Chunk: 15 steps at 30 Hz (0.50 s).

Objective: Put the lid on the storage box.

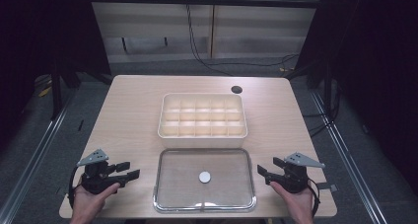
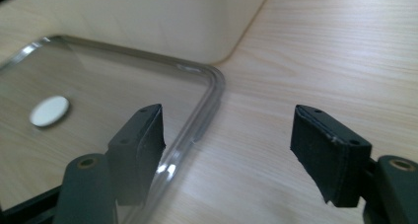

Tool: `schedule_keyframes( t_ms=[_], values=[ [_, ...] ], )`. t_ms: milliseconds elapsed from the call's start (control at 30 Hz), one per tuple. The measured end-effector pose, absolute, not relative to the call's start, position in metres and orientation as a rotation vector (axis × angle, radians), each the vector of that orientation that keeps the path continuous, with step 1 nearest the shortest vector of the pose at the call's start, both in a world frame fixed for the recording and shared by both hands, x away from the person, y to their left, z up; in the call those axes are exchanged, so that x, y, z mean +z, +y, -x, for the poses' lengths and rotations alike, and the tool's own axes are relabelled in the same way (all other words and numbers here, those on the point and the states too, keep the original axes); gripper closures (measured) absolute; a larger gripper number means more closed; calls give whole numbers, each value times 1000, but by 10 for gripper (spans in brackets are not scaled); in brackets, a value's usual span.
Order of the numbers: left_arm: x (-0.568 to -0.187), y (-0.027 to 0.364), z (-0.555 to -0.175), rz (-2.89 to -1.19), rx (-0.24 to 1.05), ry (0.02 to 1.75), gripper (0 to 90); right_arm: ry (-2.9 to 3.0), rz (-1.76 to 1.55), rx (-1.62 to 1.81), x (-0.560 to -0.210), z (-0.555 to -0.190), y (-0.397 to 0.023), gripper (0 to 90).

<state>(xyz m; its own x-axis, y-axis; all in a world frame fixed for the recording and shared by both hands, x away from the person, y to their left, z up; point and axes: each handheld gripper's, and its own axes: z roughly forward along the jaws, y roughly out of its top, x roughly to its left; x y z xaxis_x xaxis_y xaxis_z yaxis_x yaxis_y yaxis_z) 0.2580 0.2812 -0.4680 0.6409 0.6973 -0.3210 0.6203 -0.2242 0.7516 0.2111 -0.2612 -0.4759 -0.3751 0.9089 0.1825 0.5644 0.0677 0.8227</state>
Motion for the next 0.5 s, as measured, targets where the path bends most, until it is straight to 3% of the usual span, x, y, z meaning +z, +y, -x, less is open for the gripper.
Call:
schedule_keyframes(
  t_ms=[167,500],
  values=[
    [-471,285,-262,-1887,44,1077,366,1953,-1450,1247,-474,-207,-260,336],
    [-469,280,-261,-1941,72,1054,382,2012,-1440,1301,-468,-204,-253,402]
  ],
)
